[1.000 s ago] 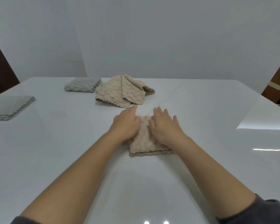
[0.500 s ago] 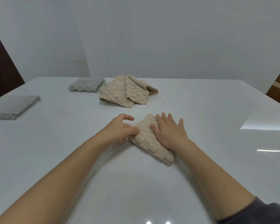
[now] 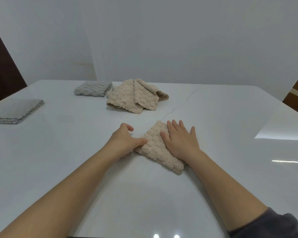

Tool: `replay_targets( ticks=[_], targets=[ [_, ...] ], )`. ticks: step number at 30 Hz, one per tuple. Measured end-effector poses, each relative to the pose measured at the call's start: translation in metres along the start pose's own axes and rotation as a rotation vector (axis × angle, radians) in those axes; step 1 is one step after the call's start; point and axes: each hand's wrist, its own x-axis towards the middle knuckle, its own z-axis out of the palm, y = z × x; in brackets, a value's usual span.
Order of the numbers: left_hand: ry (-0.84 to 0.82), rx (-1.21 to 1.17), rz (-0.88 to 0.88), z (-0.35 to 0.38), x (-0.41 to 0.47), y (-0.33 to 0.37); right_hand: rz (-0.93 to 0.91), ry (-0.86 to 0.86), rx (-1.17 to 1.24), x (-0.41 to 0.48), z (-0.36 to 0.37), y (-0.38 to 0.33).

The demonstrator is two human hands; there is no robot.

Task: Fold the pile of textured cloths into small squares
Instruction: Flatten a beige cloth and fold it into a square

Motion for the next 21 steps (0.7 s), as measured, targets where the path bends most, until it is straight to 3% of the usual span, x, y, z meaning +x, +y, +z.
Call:
replay_targets(
  ticks=[5,11,13,16,18,21],
  targets=[
    [0.032,0.134,0.063,0.004,-0.003,-0.003,-0.043,0.008,0.034,0.000,-0.001,0.000],
    [0.002,0.502,0.077,0.000,-0.027,0.006,-0.284,0.057,0.259,-0.004,-0.005,-0.001],
    [0.074,0.563,0.164,0.000,-0.029,0.010,-0.264,0.094,0.339,-0.004,-0.007,0.000],
    [0.165,0.552,0.437,0.009,-0.021,0.019,-0.183,0.126,0.415,-0.007,-0.011,0.005],
    [0.079,0.616,0.550,0.020,-0.012,0.022,-0.138,0.135,0.426,-0.011,-0.013,0.009],
    [-0.092,0.744,0.563,0.040,-0.001,0.013,-0.082,0.139,0.458,-0.021,-0.014,0.015]
  ],
)
